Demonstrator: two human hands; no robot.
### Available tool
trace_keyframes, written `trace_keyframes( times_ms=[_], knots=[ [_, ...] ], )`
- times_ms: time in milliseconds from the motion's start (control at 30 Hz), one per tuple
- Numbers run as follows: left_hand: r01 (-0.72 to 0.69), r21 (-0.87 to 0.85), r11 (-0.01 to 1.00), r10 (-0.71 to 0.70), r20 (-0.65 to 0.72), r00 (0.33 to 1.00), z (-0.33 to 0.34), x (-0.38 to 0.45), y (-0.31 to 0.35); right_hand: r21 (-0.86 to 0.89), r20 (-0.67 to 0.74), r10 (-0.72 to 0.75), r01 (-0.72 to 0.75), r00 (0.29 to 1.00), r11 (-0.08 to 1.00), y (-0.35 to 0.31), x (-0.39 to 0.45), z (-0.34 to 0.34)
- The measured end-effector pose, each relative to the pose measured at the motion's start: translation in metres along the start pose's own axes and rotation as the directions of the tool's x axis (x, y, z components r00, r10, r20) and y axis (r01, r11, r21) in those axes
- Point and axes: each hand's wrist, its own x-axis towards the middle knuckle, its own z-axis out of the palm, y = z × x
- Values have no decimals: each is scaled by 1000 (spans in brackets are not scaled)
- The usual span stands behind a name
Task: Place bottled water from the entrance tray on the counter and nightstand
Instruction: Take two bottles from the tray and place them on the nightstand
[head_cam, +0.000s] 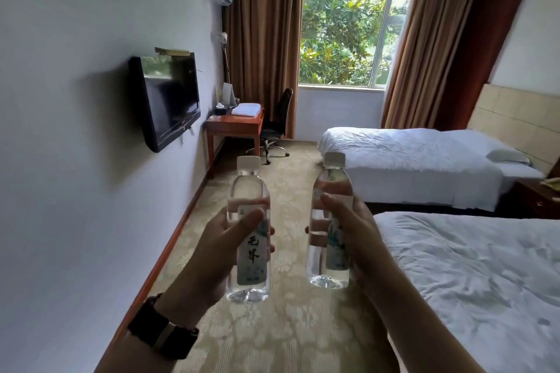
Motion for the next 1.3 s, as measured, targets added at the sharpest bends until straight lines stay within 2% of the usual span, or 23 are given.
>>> trace_keyframes(
  times_ms=[200,400,600,900,1300],
  knots=[
    [4,-22,1000,-3,37,999,11,184,11,20,-36,3,-2,999,1000,-4,164,-12],
    [24,-21,999,-24,29,999,23,352,-22,34,-74,45,-43,996,999,34,335,-41],
    [8,28,1000,-7,-17,1000,46,541,-51,28,-49,35,-34,998,999,73,536,-77],
    [11,-33,999,-13,-61,998,68,779,-48,22,24,18,-18,1000,1000,62,774,-99],
    [31,-47,998,-28,48,998,49,1115,-122,-32,-61,-16,14,998,999,143,1093,-108]
  ],
)
